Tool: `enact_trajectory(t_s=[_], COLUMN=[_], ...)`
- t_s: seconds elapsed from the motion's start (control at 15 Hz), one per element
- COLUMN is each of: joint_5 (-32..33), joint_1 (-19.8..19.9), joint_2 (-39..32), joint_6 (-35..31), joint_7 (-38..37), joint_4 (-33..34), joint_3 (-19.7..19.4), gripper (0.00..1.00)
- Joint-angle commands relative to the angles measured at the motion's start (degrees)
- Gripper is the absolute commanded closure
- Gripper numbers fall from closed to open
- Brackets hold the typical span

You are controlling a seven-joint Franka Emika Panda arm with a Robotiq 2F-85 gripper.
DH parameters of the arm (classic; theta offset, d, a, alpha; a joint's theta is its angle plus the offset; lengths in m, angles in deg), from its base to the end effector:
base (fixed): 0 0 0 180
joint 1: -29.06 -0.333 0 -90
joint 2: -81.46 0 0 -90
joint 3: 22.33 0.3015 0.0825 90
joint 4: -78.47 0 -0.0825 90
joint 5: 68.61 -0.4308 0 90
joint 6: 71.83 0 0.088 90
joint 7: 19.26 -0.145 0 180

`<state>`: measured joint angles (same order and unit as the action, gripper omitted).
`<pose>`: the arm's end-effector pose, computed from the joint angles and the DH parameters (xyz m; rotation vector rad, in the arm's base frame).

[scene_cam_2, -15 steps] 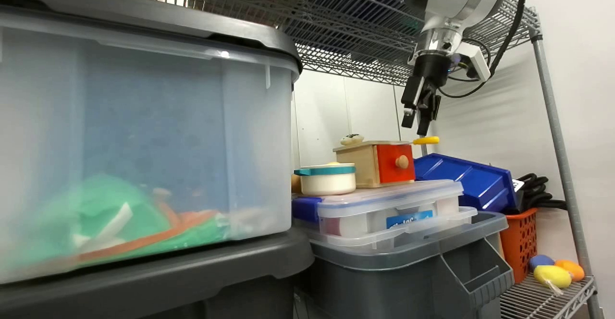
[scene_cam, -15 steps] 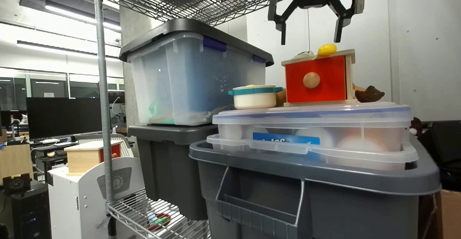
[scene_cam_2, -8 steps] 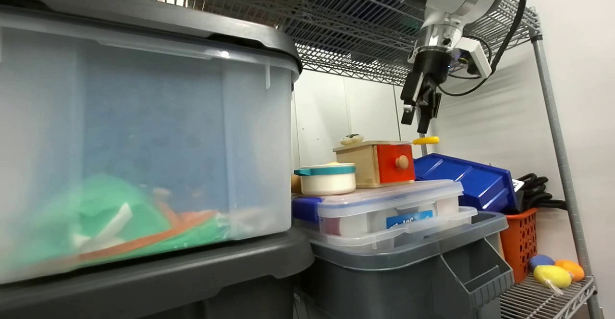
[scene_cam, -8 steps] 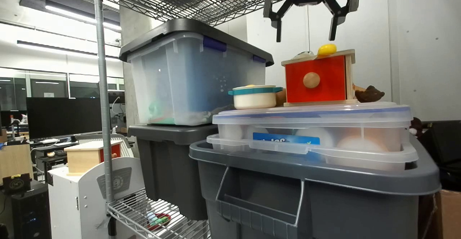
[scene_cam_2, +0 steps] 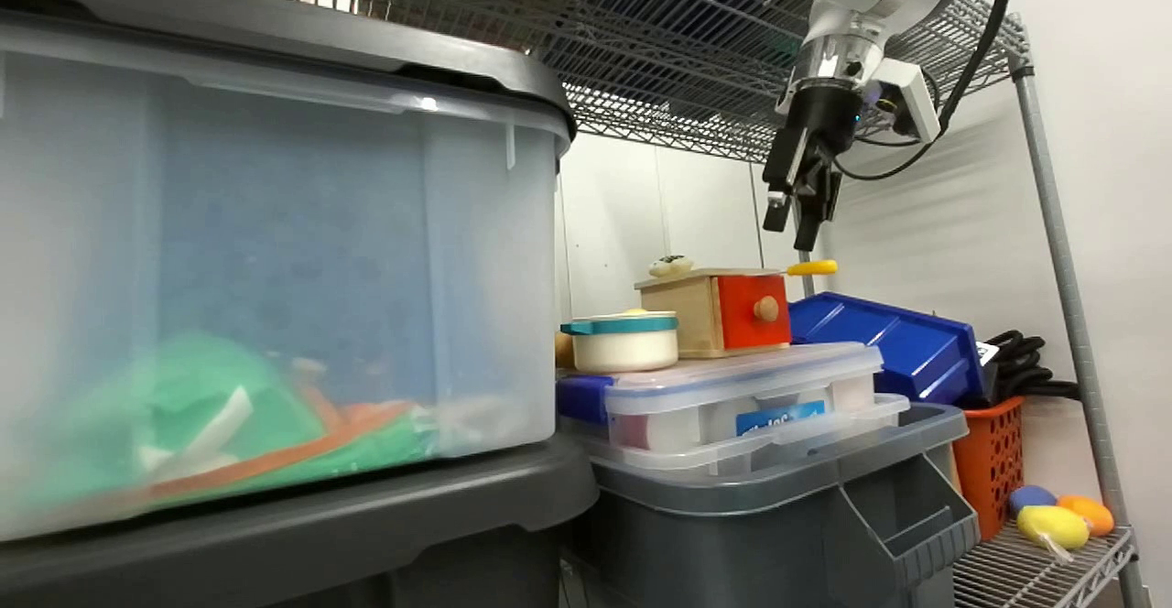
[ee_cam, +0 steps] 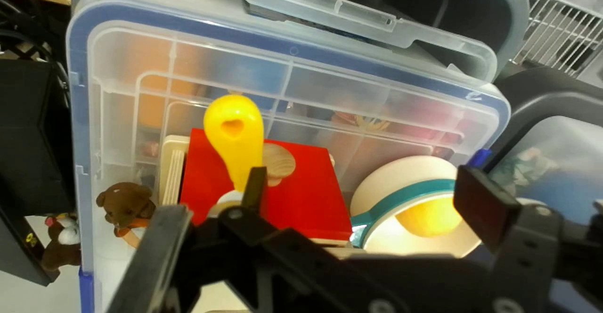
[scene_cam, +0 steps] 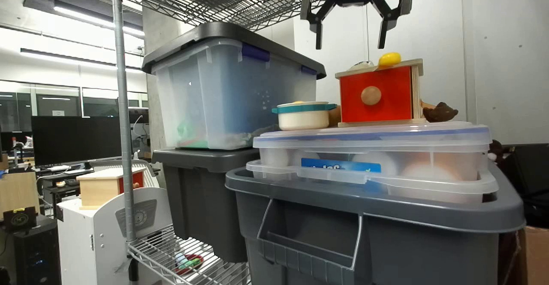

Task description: Open the red drawer, pick up the knife from the top of the drawer and put it in the red drawer

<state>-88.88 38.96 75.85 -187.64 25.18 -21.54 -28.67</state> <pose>0.6454 -0.1528 0.4668 -2.8695 -0.5327 -0.4643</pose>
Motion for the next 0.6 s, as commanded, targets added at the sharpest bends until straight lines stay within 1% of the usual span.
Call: enact_trajectory(t_s=[0.0,0.53], joint_5=[-1.33,-1.09], joint_1=[-0.17,-1.16], joint_2=[3.36,6.54], joint_6=[1.08,0.86], joint_7=[0.1,0.08], joint_4=[-3.01,-7.58], joint_3=[0.27,-0.05], gripper=[0.0,0.03])
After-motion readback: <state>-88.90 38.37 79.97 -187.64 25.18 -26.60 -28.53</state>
